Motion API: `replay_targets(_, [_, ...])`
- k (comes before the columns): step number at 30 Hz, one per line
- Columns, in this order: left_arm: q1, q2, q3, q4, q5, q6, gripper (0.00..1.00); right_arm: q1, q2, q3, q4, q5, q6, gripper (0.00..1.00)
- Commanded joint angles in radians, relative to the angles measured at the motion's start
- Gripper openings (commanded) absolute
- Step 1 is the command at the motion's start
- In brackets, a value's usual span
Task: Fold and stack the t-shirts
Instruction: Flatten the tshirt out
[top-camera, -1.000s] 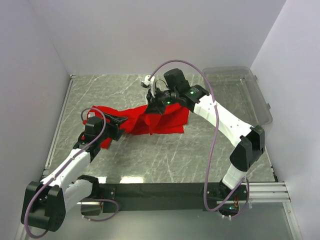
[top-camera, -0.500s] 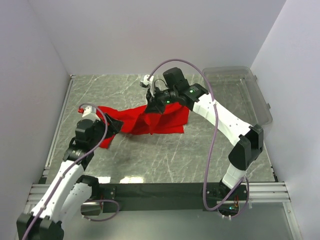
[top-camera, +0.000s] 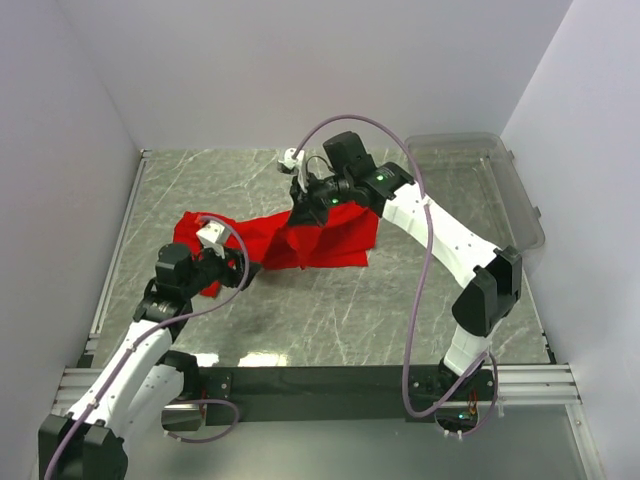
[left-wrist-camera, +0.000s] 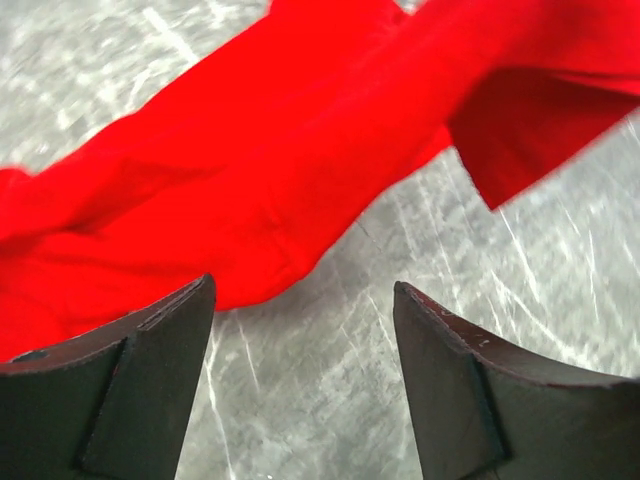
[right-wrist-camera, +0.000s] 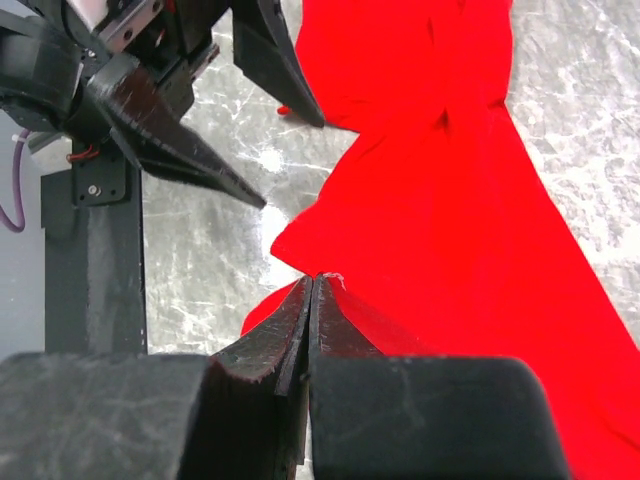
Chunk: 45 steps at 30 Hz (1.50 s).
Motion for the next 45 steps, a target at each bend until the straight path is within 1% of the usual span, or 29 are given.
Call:
replay_targets(1, [-0.004, 0.028, 0.01, 0.08, 0.132, 0.109, 0.77, -0.007, 0.008, 0.062, -0.01, -0.041, -0.001, 0.0])
replay_targets(2, [-0.004, 0.041, 0.013, 0.074, 0.142, 0.155, 0.76, -0.007, 0.008, 0.064, -0.012, -0.041, -0.001, 0.0])
replay_targets(3, [-0.004, 0.052, 0.02, 0.065, 0.169, 0.169, 0.76, -0.007, 0.012, 0.067, -0.012, -0.042, -0.001, 0.0])
replay_targets(6, [-0.004, 0.096, 0.038, 0.039, 0.179, 0.213, 0.74, -0.013, 0.014, 0.076, -0.018, -0.052, 0.0, 0.0])
replay_targets(9, [-0.012, 0.137, 0.05, 0.034, 0.153, 0.255, 0.72, -0.023, 0.023, 0.088, -0.018, -0.078, 0.017, 0.0])
replay_targets(10, [-0.015, 0.154, 0.052, 0.039, 0.122, 0.264, 0.71, -0.026, 0.026, 0.093, -0.018, -0.085, 0.02, 0.0])
replay_targets(12, [-0.021, 0.164, 0.047, 0.07, 0.108, 0.275, 0.71, -0.031, 0.032, 0.105, -0.023, -0.105, 0.031, 0.0])
replay_targets(14, [-0.027, 0.177, 0.038, 0.138, 0.087, 0.264, 0.7, -0.033, 0.032, 0.105, -0.018, -0.111, 0.041, 0.0])
replay_targets(17, [-0.035, 0.213, 0.038, 0.231, 0.083, 0.241, 0.65, -0.033, 0.04, 0.1, -0.016, -0.127, 0.051, 0.0])
replay_targets(20, [-0.042, 0.266, 0.052, 0.272, 0.08, 0.233, 0.55, -0.034, 0.046, 0.102, -0.02, -0.136, 0.058, 0.0])
replay_targets(21, [-0.045, 0.282, 0.056, 0.272, 0.085, 0.237, 0.44, -0.037, 0.046, 0.102, -0.016, -0.139, 0.063, 0.0])
replay_targets(24, [-0.056, 0.329, 0.073, 0.254, 0.08, 0.25, 0.27, -0.048, 0.05, 0.111, -0.009, -0.156, 0.08, 0.0])
replay_targets(26, [-0.059, 0.337, 0.072, 0.252, 0.074, 0.26, 0.26, -0.059, 0.057, 0.126, -0.012, -0.167, 0.089, 0.0])
replay_targets(27, [-0.061, 0.335, 0.07, 0.254, 0.064, 0.261, 0.22, -0.06, 0.064, 0.131, -0.013, -0.17, 0.094, 0.0])
replay_targets(29, [-0.061, 0.326, 0.067, 0.258, 0.054, 0.266, 0.19, -0.068, 0.07, 0.142, -0.009, -0.174, 0.103, 0.0])
replay_targets(32, [-0.061, 0.312, 0.06, 0.266, 0.027, 0.269, 0.09, -0.076, 0.083, 0.154, -0.01, -0.19, 0.115, 0.0])
replay_targets(33, [-0.061, 0.309, 0.055, 0.274, 0.019, 0.269, 0.02, -0.077, 0.09, 0.157, -0.009, -0.2, 0.121, 0.0])
replay_targets(34, [-0.061, 0.297, 0.05, 0.28, 0.013, 0.27, 0.01, -0.077, 0.095, 0.163, -0.009, -0.205, 0.13, 0.0])
replay_targets(38, [-0.061, 0.26, 0.032, 0.275, 0.016, 0.264, 0.01, -0.086, 0.121, 0.191, 0.023, -0.203, 0.186, 0.0])
replay_targets(39, [-0.061, 0.251, 0.032, 0.265, 0.025, 0.264, 0.01, -0.091, 0.153, 0.208, 0.034, -0.203, 0.204, 0.0])
replay_targets(41, [-0.061, 0.251, 0.043, 0.231, 0.065, 0.254, 0.01, -0.091, 0.204, 0.289, 0.071, -0.176, 0.299, 0.0])
replay_targets(42, [-0.061, 0.256, 0.049, 0.225, 0.08, 0.241, 0.01, -0.092, 0.266, 0.321, 0.092, -0.159, 0.343, 0.0])
replay_targets(43, [-0.061, 0.271, 0.058, 0.219, 0.099, 0.231, 0.01, -0.092, 0.291, 0.344, 0.126, -0.135, 0.458, 0.0])
replay_targets(44, [-0.061, 0.283, 0.063, 0.212, 0.111, 0.205, 0.01, -0.091, 0.308, 0.34, 0.21, -0.031, 0.515, 0.0])
replay_targets(45, [-0.061, 0.291, 0.063, 0.215, 0.132, 0.188, 0.01, -0.089, 0.342, 0.337, 0.239, 0.018, 0.566, 0.04])
